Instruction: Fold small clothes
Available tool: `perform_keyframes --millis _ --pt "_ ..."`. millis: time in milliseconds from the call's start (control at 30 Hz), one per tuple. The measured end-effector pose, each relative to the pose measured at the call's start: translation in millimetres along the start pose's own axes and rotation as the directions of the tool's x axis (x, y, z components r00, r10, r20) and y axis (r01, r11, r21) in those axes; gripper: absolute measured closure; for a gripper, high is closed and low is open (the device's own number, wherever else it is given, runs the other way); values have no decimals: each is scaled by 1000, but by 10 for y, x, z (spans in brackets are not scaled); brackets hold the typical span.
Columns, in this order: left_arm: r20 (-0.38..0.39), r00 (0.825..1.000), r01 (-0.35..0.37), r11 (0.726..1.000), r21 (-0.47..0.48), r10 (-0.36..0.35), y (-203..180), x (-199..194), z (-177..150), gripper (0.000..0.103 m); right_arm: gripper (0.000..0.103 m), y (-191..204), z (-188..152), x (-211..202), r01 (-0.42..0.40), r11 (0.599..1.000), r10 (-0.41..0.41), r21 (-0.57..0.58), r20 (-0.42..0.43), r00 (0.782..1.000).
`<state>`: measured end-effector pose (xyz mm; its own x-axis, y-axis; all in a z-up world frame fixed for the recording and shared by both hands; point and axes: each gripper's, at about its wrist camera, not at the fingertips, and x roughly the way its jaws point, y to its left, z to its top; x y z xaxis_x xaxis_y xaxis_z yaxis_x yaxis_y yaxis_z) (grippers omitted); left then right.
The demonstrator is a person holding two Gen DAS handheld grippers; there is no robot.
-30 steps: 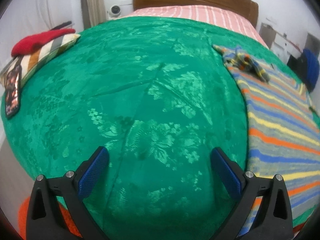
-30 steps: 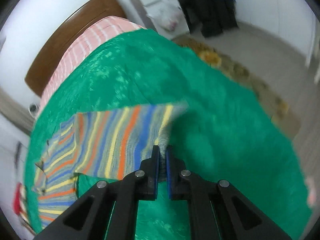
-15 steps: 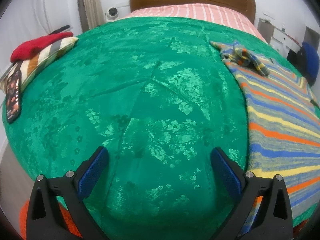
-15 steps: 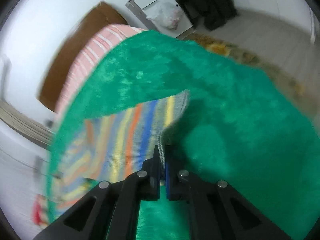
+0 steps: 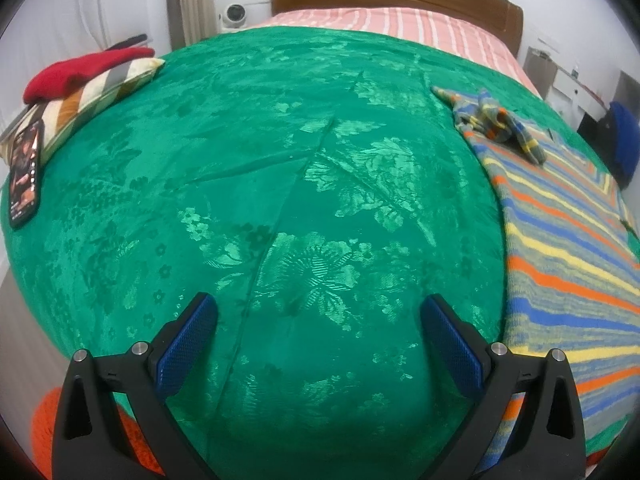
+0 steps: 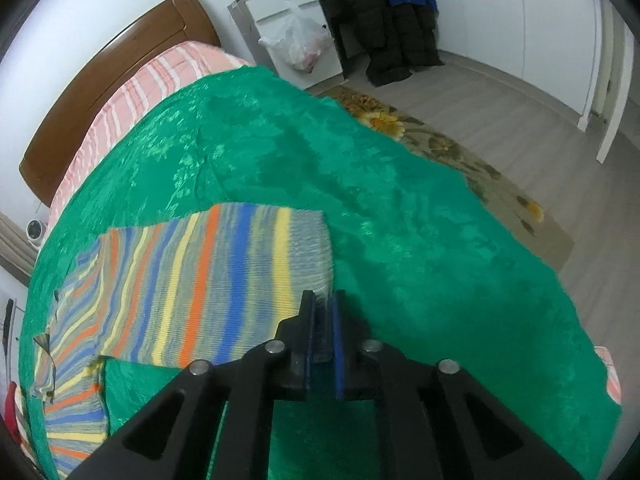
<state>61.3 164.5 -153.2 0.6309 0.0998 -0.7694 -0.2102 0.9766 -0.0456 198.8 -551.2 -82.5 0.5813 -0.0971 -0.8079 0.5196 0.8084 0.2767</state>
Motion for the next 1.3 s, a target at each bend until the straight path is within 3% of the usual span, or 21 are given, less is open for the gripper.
perform_keyframes --millis 33,100,133,333,467,633,733,833,933,1000,1067,1100,1133,1200,1267,1300 --pt "0 1000 0 1000 0 0 -1 -2 -1 1 78 -16 -6 -42 6 1000 -6 1 13 1000" --pt "0 1000 0 1000 0 0 1 -3 1 1 59 -96 -41 -191 11 1000 -11 4 63 998" --pt "0 1000 0 1000 0 0 0 -4 0 1 56 -114 -54 -250 13 1000 -14 7 83 996" --pt "4 1000 0 1000 6 0 -16 -18 0 1 54 -157 -309 -682 6 999 2 -46 163 987" --pt "7 1000 -5 1000 20 5 -45 -23 -5 1 46 50 -677 -957 -14 986 46 -163 196 980" --pt "12 1000 -8 1000 30 8 -79 -139 18 1 45 283 -1144 -1145 -37 959 96 -282 198 975" --pt "45 998 51 998 42 -53 -156 -373 153 1 45 387 -1382 -1194 -36 940 108 -339 197 975" --pt "84 985 145 984 102 -153 -402 -639 470 1 44 447 -1589 -1193 -42 928 124 -370 202 971" --pt "66 959 254 942 218 -274 -848 -767 835 1 44 507 -1694 -1132 -41 913 131 -406 197 972" --pt "23 944 305 896 323 -329 -1235 -731 1015 1 44 537 -1705 -1105 -46 906 139 -420 195 971" --pt "-4 940 306 835 457 -342 -1680 -606 1117 1 43 544 -1717 -1100 -58 904 156 -424 200 967" --pt "-5 944 285 804 522 -331 -1860 -541 1126 1 43 546 -1720 -1095 -59 903 158 -425 200 967" --pt "-4 955 237 749 619 -298 -2132 -394 1126 2 43 541 -1727 -1087 -61 903 159 -425 198 967" --pt "-16 968 188 686 703 -249 -2429 -162 1113 5 43 520 -1735 -1083 -68 904 164 -422 197 967" --pt "-49 982 157 644 749 -182 -2707 243 1163 9 43 511 -1735 -1095 -69 907 168 -417 205 964" --pt "-51 986 142 642 753 -158 -2749 375 1189 9 43 515 -1737 -1095 -69 906 168 -417 206 964"
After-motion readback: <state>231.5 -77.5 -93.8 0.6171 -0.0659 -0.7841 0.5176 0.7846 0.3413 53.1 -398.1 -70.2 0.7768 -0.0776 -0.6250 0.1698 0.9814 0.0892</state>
